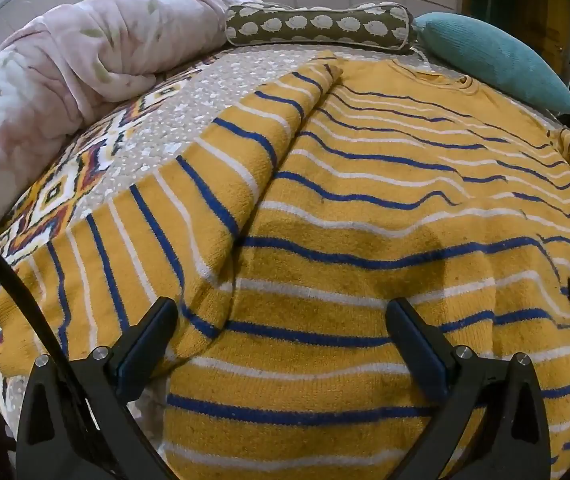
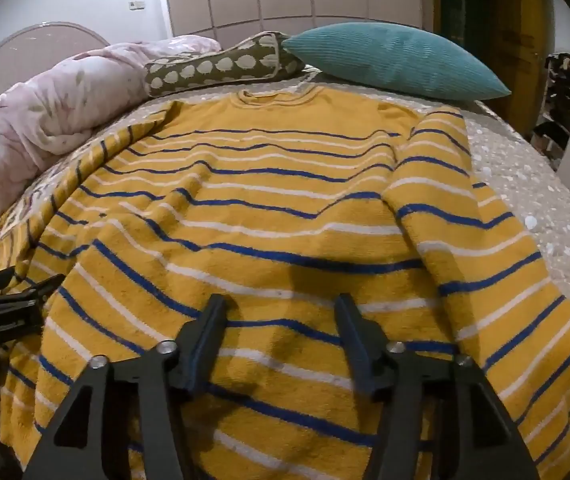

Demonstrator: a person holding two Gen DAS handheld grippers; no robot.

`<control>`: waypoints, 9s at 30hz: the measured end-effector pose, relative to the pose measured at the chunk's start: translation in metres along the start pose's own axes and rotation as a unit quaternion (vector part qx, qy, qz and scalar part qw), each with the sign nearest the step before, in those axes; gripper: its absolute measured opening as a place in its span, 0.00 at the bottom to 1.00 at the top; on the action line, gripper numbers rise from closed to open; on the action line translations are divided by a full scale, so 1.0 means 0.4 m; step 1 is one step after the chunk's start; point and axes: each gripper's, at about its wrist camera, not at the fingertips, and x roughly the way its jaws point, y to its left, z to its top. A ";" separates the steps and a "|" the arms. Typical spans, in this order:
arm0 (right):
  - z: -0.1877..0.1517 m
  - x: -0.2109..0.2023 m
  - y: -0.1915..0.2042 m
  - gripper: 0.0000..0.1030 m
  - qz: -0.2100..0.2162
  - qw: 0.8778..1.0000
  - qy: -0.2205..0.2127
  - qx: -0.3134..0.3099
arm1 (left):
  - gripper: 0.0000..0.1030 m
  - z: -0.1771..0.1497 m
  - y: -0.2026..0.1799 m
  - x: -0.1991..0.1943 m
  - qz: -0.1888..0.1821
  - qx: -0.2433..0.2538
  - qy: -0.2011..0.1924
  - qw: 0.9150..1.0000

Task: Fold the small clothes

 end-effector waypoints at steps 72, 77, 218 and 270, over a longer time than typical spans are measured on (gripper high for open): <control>-0.123 -0.443 -0.790 0.12 -0.211 0.929 -0.038 0.300 | 1.00 -0.010 0.005 -0.012 -0.009 -0.009 -0.009 1.000; -0.026 -0.446 -0.735 0.12 -0.210 0.938 -0.039 0.275 | 1.00 -0.010 0.004 -0.012 -0.009 -0.009 -0.010 1.000; -0.047 -0.110 -0.268 0.55 0.136 0.962 0.114 0.207 | 0.99 -0.034 0.234 -0.047 -0.200 -0.069 0.071 0.975; -0.131 -0.431 -0.022 0.07 0.245 0.963 0.024 0.109 | 0.07 0.030 0.177 -0.309 -0.205 -0.078 0.006 0.976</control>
